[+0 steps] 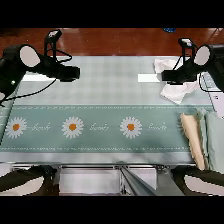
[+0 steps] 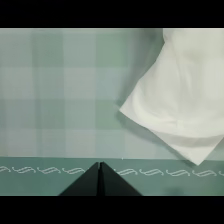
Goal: Fold the shirts.
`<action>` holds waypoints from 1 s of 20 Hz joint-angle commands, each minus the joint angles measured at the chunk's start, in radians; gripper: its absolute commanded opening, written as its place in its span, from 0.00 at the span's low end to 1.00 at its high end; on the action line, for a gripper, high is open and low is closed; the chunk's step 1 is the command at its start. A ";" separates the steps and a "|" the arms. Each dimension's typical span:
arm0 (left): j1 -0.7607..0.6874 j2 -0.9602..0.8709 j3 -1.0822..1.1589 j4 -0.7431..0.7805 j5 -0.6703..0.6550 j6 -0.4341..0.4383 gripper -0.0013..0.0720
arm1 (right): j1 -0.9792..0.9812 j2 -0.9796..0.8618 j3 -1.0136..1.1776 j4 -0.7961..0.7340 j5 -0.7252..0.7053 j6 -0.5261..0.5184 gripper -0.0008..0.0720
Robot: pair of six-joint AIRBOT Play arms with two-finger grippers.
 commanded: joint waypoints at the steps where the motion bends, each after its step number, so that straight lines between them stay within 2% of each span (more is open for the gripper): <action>1: 0.001 0.000 0.000 0.000 0.000 0.000 0.04 | 0.001 0.000 0.000 0.000 0.000 0.000 0.04; 16: 0.000 0.000 0.000 0.000 0.005 0.000 0.04 | 0.001 0.000 0.000 0.001 -0.002 0.000 0.04; 20: 0.001 -0.008 0.000 0.000 0.111 0.000 0.04 | 0.001 0.000 0.000 0.000 -0.134 -0.001 0.04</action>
